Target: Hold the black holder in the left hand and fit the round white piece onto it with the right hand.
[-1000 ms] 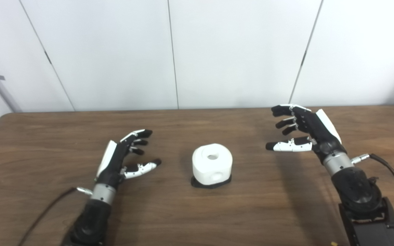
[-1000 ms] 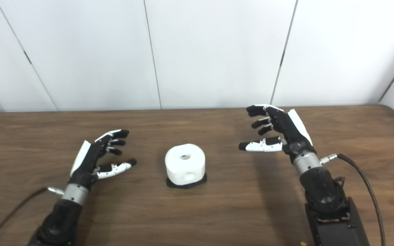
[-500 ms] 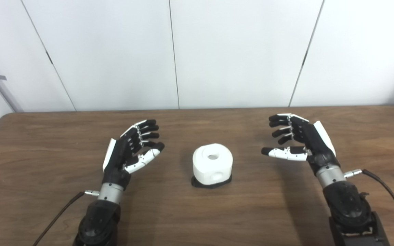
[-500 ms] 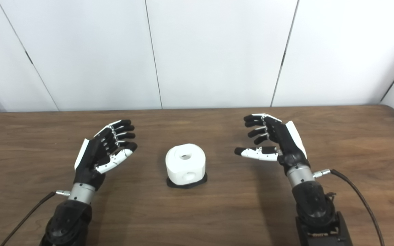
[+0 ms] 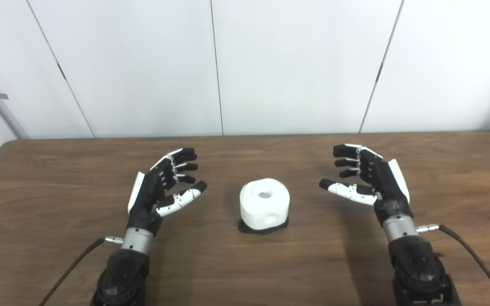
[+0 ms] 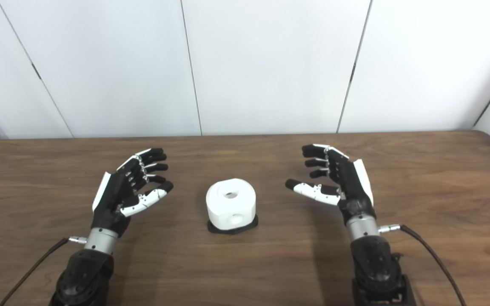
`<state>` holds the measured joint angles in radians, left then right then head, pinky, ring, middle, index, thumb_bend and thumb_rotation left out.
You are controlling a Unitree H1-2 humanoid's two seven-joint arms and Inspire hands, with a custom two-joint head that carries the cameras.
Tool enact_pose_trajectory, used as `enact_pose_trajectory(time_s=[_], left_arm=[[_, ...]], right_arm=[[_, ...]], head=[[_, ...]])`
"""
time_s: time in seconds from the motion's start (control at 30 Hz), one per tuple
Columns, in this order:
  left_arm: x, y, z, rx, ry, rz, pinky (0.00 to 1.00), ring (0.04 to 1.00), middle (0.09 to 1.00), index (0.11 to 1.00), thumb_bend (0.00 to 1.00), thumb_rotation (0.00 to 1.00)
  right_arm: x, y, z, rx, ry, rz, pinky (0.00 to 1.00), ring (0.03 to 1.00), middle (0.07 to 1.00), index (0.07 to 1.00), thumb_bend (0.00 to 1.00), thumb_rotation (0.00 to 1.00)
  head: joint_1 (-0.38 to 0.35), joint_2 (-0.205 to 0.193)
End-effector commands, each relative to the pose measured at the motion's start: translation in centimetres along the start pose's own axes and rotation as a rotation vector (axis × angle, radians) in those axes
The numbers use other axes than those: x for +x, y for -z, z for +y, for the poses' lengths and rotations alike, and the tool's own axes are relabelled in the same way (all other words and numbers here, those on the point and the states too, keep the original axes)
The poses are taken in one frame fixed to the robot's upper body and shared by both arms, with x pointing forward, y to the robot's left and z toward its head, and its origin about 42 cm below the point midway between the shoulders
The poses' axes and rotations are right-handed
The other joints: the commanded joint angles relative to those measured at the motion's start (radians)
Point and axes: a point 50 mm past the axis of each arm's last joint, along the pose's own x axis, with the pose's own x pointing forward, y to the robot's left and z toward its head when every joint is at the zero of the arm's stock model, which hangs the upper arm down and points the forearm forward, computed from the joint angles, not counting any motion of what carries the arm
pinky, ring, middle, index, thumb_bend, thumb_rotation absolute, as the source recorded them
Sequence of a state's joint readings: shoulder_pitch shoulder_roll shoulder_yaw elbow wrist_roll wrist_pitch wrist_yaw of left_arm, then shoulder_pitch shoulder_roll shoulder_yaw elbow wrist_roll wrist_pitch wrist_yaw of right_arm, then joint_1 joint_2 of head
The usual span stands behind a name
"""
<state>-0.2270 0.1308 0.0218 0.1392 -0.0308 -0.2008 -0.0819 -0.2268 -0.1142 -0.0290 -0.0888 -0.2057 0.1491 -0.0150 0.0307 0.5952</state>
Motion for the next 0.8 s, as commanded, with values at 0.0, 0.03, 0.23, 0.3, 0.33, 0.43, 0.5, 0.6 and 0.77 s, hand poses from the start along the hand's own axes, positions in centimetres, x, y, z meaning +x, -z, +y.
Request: enact_pose_trajectory(time_s=[0.0,0.03,0.23,0.3,0.33,0.43,0.5,0.6,0.77], left_arm=[[1.0,-1.7,0.2,0.026,-0.002,-0.086,0.6,0.72,0.778,0.769,0.74,0.06],[1.0,-1.7,0.1,0.028,-0.004,-0.084,0.59,0.715,0.776,0.766,0.74,0.06],[0.8,-1.3,0.0,0.012,-0.02,-0.06,0.6,0.72,0.786,0.769,0.72,0.02],[0.7,-1.1,-0.1,-0.004,-0.022,-0.053,0.61,0.729,0.79,0.77,0.72,0.02],[0.7,-1.0,-0.1,-0.008,-0.023,-0.052,0.62,0.733,0.791,0.77,0.72,0.02],[0.5,-0.5,-0.3,0.032,-0.015,-0.044,0.61,0.739,0.791,0.766,0.72,0.04],[0.4,0.0,-0.4,0.056,-0.003,-0.039,0.62,0.739,0.787,0.762,0.73,0.05],[0.3,0.7,-0.6,0.056,0.009,-0.045,0.64,0.744,0.784,0.759,0.74,0.02],[0.0,1.2,-0.6,0.055,0.021,-0.043,0.65,0.759,0.806,0.765,0.73,0.0]], right_arm=[[0.8,-1.7,-0.4,0.004,0.027,-0.09,0.55,0.663,0.714,0.691,0.61,0.19],[0.9,-1.8,-0.4,0.004,0.026,-0.095,0.56,0.666,0.714,0.691,0.61,0.18],[1.0,-1.6,-0.2,-0.006,0.017,-0.106,0.55,0.657,0.718,0.691,0.6,0.17],[0.9,-1.4,0.0,-0.008,0.015,-0.104,0.54,0.651,0.718,0.691,0.61,0.16],[0.9,-1.3,0.0,-0.009,0.015,-0.104,0.54,0.65,0.718,0.691,0.61,0.16],[0.8,-1.0,0.1,-0.012,0.011,-0.098,0.55,0.655,0.716,0.688,0.62,0.17],[0.7,-0.7,0.4,-0.016,0.002,-0.097,0.55,0.653,0.718,0.687,0.61,0.16],[0.6,-0.4,0.7,-0.017,-0.006,-0.096,0.54,0.646,0.722,0.692,0.61,0.15],[0.5,0.2,1.2,-0.012,-0.004,-0.106,0.53,0.644,0.721,0.699,0.6,0.14]], head=[[0.002,0.0],[0.002,0.0],[0.005,-0.013],[0.014,-0.025],[0.017,-0.028],[0.021,-0.047],[0.019,-0.067],[0.018,-0.1],[0.011,-0.139]])
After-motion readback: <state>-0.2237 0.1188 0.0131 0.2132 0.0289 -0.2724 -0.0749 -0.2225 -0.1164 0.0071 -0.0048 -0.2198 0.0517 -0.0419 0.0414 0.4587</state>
